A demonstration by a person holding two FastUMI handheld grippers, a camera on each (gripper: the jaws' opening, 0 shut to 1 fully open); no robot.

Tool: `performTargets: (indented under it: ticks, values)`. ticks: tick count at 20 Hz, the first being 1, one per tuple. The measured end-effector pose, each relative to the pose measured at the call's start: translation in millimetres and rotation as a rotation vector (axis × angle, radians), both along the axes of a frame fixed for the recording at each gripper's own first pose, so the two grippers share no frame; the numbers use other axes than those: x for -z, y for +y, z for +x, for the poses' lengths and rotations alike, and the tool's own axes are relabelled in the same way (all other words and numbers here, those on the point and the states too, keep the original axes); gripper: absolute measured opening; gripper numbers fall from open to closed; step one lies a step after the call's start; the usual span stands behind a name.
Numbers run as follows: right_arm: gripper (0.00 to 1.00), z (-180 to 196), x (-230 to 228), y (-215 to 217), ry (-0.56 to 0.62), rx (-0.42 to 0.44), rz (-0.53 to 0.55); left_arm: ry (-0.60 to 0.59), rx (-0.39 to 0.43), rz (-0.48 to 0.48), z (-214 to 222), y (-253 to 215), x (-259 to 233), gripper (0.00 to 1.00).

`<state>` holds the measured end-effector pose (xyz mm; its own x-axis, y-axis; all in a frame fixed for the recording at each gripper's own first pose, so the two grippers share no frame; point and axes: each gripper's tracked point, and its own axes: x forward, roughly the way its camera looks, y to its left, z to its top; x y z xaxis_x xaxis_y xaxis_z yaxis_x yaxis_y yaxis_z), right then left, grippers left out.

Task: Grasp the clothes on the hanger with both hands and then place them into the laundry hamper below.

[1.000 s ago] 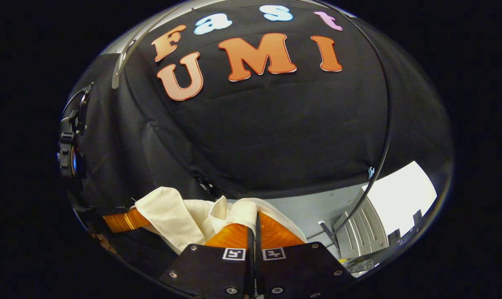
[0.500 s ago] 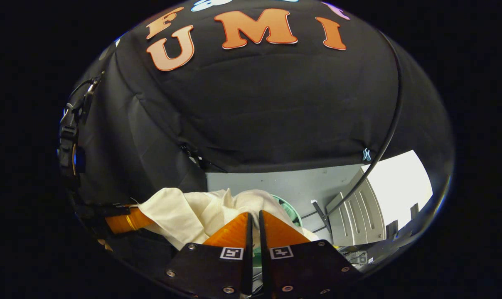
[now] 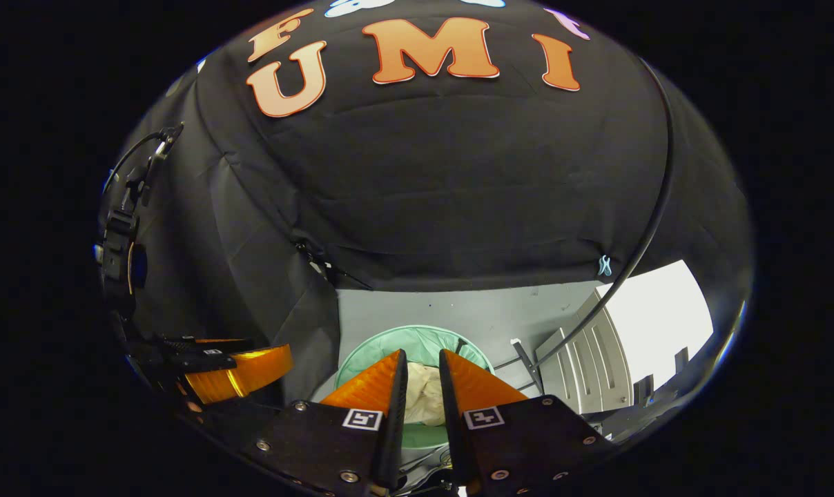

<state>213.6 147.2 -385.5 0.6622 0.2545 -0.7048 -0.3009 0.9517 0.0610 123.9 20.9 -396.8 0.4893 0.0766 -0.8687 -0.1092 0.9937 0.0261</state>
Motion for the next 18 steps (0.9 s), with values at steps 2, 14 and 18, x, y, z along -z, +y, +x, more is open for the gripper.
performTargets:
  ticks: [2, 14, 18]
  values:
    - [0.30, 1.7, -4.0, -1.3, -0.014, -0.001, 0.001, -0.001, -0.004, -0.003, -0.2, 0.6, 0.3, 0.90]
    - [0.87, -20.6, -19.4, -31.3, -0.074, 0.005, -0.050, -0.004, -0.011, 0.054, -38.2, 12.1, -15.1, 1.00]
    - [0.94, -37.8, -33.3, -41.5, -0.101, 0.012, -0.054, -0.015, -0.019, 0.065, -57.2, 14.1, -25.6, 0.96]
